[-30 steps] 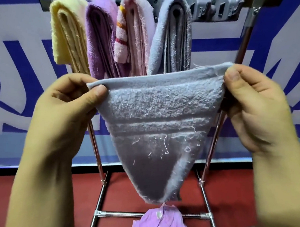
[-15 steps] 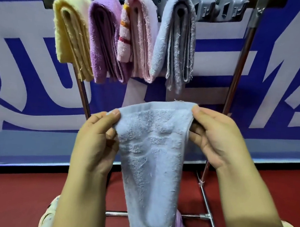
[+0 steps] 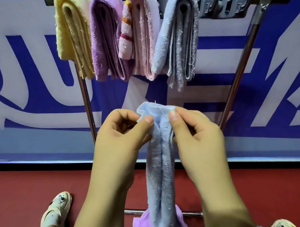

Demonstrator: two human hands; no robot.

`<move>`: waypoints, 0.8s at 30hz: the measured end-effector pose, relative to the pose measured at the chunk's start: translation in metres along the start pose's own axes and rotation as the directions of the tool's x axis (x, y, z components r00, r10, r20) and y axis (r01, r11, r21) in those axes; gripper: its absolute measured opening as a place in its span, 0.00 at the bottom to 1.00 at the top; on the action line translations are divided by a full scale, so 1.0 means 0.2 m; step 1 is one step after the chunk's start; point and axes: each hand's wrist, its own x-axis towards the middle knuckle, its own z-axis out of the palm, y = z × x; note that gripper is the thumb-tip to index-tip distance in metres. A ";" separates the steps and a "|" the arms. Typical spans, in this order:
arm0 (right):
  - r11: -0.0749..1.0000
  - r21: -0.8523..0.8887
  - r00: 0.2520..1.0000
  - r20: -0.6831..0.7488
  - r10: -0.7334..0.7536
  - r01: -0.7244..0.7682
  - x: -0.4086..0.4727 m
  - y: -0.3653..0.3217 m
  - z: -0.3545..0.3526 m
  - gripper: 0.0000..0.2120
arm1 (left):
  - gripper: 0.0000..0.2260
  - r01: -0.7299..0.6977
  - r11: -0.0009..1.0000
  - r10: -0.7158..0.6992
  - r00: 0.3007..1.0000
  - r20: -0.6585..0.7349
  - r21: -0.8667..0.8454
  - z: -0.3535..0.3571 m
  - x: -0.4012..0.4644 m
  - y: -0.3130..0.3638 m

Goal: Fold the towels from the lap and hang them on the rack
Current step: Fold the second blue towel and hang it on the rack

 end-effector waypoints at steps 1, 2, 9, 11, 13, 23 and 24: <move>0.999 -0.024 1.000 0.010 -0.024 0.024 -0.01 -0.01 0.00 0.08 | 0.08 -0.009 1.000 0.009 1.000 0.001 0.013 0.01 -0.01 0.01; 0.999 -0.037 0.999 0.014 -0.038 0.039 -0.01 -0.02 0.00 0.08 | 0.07 -0.014 1.000 0.014 1.000 0.003 0.024 0.01 -0.01 0.01; 0.990 -0.056 0.992 0.033 -0.124 0.126 -0.04 -0.05 0.01 0.12 | 0.06 -0.048 0.997 0.046 0.998 0.037 0.060 0.03 -0.04 0.04; 0.989 -0.066 0.991 0.025 -0.133 0.134 -0.04 -0.05 0.02 0.11 | 0.05 -0.058 0.996 0.056 0.998 0.031 0.062 0.04 -0.05 0.05; 0.987 -0.076 0.990 0.018 -0.139 0.140 -0.04 -0.05 0.02 0.10 | 0.05 -0.064 0.996 0.062 0.998 0.024 0.062 0.04 -0.06 0.05; 0.984 -0.095 0.984 0.110 -0.138 0.149 -0.05 -0.05 0.01 0.13 | 0.06 -0.075 0.997 0.076 0.996 0.036 -0.023 0.03 -0.08 0.07; 0.985 -0.089 0.985 0.109 -0.137 0.147 -0.04 -0.05 0.01 0.14 | 0.06 -0.064 0.997 0.066 0.997 0.039 -0.043 0.03 -0.08 0.07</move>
